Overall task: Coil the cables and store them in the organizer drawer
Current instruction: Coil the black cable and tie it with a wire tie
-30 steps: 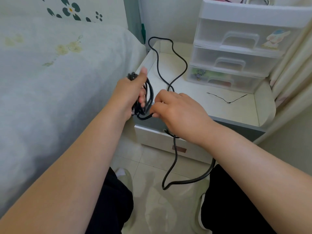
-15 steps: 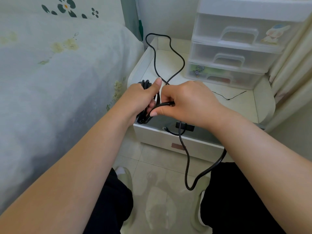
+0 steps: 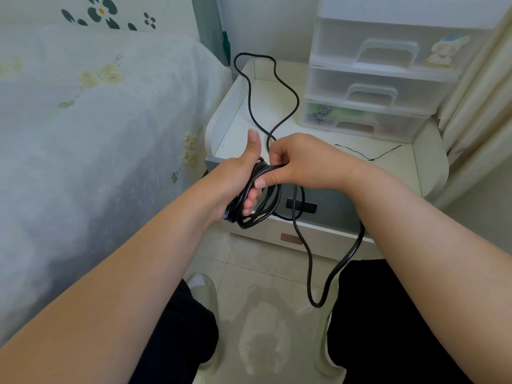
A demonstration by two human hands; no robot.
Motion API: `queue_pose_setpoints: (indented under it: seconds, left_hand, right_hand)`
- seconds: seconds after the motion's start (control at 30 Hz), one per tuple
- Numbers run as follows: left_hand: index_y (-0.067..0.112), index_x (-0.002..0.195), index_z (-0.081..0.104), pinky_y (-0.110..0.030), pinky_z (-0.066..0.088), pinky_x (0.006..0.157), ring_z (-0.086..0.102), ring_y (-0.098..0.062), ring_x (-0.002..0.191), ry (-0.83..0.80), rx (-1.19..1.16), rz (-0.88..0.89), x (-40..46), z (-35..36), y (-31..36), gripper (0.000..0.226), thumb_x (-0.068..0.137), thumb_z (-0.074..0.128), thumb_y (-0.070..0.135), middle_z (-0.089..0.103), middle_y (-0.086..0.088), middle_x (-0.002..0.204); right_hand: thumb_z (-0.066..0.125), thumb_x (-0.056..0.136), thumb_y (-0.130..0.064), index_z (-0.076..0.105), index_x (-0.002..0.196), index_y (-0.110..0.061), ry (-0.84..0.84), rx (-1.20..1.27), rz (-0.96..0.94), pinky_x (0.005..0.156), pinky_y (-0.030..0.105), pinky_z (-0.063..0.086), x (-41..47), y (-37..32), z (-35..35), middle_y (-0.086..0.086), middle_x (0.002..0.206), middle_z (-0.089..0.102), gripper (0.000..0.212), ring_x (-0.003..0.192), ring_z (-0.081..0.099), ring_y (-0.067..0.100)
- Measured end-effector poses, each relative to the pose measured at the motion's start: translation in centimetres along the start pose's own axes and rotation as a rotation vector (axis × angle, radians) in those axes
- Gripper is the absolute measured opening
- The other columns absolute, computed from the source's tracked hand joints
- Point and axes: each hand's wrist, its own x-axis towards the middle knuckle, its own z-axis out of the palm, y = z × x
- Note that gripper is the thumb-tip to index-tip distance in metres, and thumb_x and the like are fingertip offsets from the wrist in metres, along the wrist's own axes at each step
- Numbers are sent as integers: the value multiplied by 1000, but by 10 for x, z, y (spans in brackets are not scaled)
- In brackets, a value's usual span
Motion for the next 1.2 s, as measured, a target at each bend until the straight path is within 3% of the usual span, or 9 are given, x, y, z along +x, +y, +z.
queue_pose_setpoints:
  seconds: [0.13, 0.23, 0.33, 0.47, 0.67, 0.9, 1.03, 1.13, 1.2]
  left_hand:
    - [13, 71, 43, -23, 35, 42, 32, -12, 37, -234, -32, 23, -3, 4, -1, 69, 73, 30, 81, 34, 2, 45]
    - [13, 81, 45, -20, 34, 40, 33, -8, 38, -363, -75, 67, -6, 6, 0, 53, 68, 59, 63, 35, 4, 47]
    - [15, 79, 50, -19, 35, 41, 35, -9, 39, -370, -2, 74, -10, 6, 1, 31, 79, 67, 41, 37, 3, 48]
    - [11, 70, 50, -21, 41, 44, 43, -12, 40, -309, 152, 132, -11, 7, -1, 34, 85, 67, 36, 47, 0, 47]
    - [12, 72, 54, -21, 50, 49, 59, -14, 45, -209, 96, 152, -10, 11, -4, 30, 86, 65, 36, 61, -4, 50]
    - [27, 48, 57, -24, 36, 43, 33, -12, 37, -310, -14, 156, -11, 10, 0, 45, 91, 57, 43, 35, 3, 41]
    - [9, 76, 57, -22, 33, 40, 29, -10, 33, -334, -80, 160, -10, 4, 2, 36, 93, 53, 41, 31, 4, 39]
    - [4, 92, 64, -20, 32, 37, 27, -7, 31, -341, -233, 157, -8, -3, 3, 43, 86, 53, 45, 29, 6, 38]
    - [6, 86, 62, -18, 30, 34, 27, -4, 28, -356, -430, 141, -7, -8, 5, 41, 83, 52, 45, 29, 9, 35]
  right_hand:
    - [77, 67, -39, 58, 82, -3, -288, 408, 55, 55, 23, 48, 5, 23, -12, 16, 78, 57, 43, 58, 48, 19]
    - [75, 73, -17, 59, 67, -19, -467, 604, 67, 50, 21, 44, 8, 39, -18, 4, 55, 51, 18, 42, 37, 8]
    - [68, 75, -7, 51, 61, -20, -574, 697, 108, 46, 19, 42, 10, 51, -17, -6, 40, 37, 25, 36, 33, 5]
    - [65, 77, -9, 54, 62, -19, -640, 731, 113, 48, 18, 43, 10, 57, -15, -5, 44, 38, 21, 39, 35, 5]
    - [67, 73, -5, 66, 66, -20, -536, 843, 109, 48, 16, 46, 9, 65, -16, -2, 52, 46, 17, 43, 40, 5]
    - [81, 62, -5, 67, 74, -17, -494, 1002, 13, 46, 16, 42, 6, 65, -18, 1, 58, 48, 22, 46, 42, 6]
    - [87, 58, -27, 67, 80, -17, -411, 1139, -1, 45, 16, 36, 5, 68, -19, -4, 56, 46, 31, 48, 39, 6]
    - [81, 64, -45, 65, 64, -24, -206, 996, 51, 46, 19, 33, 2, 61, -16, -5, 53, 45, 27, 45, 38, 8]
    - [65, 82, -46, 59, 56, -22, 13, 627, 76, 51, 24, 38, 0, 52, -12, -4, 49, 47, 36, 45, 43, 12]
